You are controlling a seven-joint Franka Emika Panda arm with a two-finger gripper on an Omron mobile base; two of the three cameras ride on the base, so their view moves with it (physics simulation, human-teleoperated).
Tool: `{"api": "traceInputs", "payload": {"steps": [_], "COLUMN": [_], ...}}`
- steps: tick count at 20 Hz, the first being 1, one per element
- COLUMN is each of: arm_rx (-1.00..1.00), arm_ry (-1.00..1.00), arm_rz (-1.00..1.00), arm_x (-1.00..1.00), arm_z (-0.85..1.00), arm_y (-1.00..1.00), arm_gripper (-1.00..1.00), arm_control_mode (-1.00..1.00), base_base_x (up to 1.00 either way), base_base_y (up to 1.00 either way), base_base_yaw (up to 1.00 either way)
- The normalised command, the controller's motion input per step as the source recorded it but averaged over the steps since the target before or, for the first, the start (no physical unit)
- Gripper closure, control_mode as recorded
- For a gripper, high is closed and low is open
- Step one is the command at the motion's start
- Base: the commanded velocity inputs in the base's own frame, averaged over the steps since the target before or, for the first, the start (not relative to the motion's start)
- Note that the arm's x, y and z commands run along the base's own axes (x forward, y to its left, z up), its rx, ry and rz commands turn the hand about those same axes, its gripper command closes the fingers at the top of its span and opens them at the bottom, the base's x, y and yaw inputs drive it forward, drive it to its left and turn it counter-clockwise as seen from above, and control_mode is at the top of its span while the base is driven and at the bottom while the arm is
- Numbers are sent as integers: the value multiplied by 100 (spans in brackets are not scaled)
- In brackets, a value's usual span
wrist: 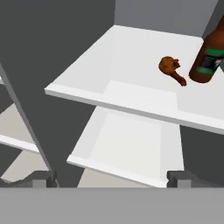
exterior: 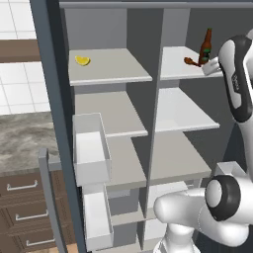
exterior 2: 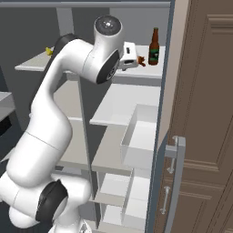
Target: There's a chicken drumstick in the fridge that needs to be moved to the freezer for freezing. Pick up the chicken drumstick from the fridge, place it on any shelf in the freezer, and close the fridge and freezer doors when done.
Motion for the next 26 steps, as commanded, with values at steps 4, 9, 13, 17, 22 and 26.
{"api": "traceInputs", "payload": {"steps": [4, 9, 13, 17, 22, 26], "arm_rx": [0, 0, 0, 0, 0, 0], "arm_ry": [0, 0, 0, 0, 0, 0], "arm_rz": [0, 0, 0, 0, 0, 0], "arm_x": [38, 33, 26, 26, 27, 31], "arm_z": [0, -2, -17, -25, -17, -18], "arm_y": [-27, -17, -1, -1, -12, -6], "arm_gripper": [-100, -100, -100, -100, -100, -100], "arm_control_mode": [-100, -100, -100, -100, -100, -100], "base_base_x": [0, 0, 0, 0, 0, 0], "base_base_y": [0, 0, 0, 0, 0, 0], "base_base_yaw": [0, 0, 0, 0, 0, 0]}}
